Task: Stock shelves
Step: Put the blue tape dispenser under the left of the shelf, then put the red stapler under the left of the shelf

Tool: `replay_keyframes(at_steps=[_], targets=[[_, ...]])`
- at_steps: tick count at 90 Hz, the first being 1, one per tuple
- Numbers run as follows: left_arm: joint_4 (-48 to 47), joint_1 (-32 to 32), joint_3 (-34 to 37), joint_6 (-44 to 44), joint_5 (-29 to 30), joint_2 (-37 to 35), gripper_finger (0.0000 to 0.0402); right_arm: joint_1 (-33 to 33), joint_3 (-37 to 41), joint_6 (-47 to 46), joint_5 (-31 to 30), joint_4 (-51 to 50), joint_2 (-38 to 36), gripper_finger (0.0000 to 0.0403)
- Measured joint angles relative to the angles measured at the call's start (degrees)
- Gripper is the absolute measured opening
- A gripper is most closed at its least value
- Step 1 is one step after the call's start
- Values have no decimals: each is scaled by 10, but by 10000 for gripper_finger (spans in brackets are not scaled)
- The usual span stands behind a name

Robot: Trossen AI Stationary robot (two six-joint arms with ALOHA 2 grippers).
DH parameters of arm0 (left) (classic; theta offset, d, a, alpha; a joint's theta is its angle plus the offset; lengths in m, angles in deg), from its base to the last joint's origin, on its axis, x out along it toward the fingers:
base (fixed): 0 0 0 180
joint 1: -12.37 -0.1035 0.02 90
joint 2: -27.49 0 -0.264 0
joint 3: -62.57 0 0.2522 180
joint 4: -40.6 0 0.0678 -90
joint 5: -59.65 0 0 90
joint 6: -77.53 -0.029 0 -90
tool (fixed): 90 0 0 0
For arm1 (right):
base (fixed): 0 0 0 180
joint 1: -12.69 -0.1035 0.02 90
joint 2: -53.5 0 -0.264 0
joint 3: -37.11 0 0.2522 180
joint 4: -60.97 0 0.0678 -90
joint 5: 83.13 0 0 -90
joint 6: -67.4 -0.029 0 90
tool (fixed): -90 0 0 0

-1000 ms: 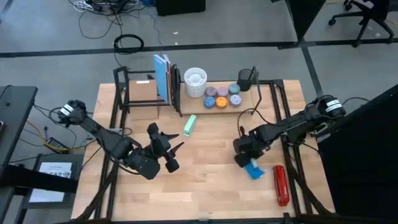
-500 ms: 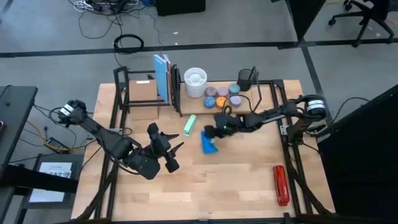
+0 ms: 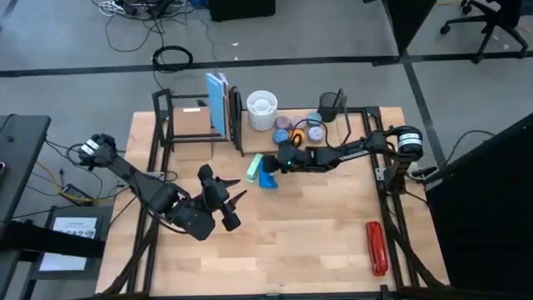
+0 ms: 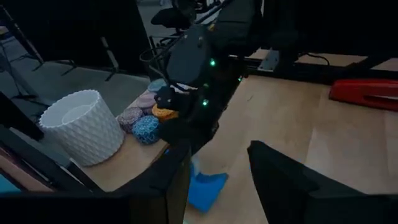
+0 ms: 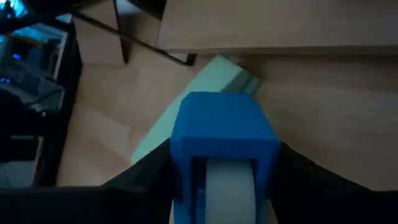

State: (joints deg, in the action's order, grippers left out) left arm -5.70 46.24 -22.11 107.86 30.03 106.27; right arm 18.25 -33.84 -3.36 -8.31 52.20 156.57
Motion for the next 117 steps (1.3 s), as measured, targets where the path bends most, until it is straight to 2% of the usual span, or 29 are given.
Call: replay_keyframes(at_steps=[9, 19, 36, 46, 56, 66, 77, 89, 94, 117], targets=[[0, 0, 0, 0, 0, 0, 142, 0, 0, -8, -13, -2, 0, 243], [0, 0, 0, 0, 0, 0, 142, 2, 0, -14, -15, 0, 0, 258], [0, 0, 0, 1, 0, 0, 142, -2, 1, 35, -35, 26, -4, 244], [0, 0, 0, 1, 0, 0, 142, -15, -1, 97, -16, 32, -20, 230], [-2, 0, 0, 3, -4, 0, 142, -39, -1, 139, 5, -18, -33, 214], [-5, 0, 0, 2, -10, 0, 142, -60, 0, 133, -2, -106, -36, 191], [-5, 0, 0, 2, -10, 0, 142, -68, 0, 119, -64, -168, -24, 139], [-3, 0, 0, 2, -10, 0, 142, -55, 0, 127, -115, -130, 9, 51], [0, 0, 0, 2, -10, 0, 142, -45, -1, 138, -110, -96, 24, 18], [10, 0, 0, 2, -10, 0, 142, -16, -14, 147, -104, -33, 89, 1]])
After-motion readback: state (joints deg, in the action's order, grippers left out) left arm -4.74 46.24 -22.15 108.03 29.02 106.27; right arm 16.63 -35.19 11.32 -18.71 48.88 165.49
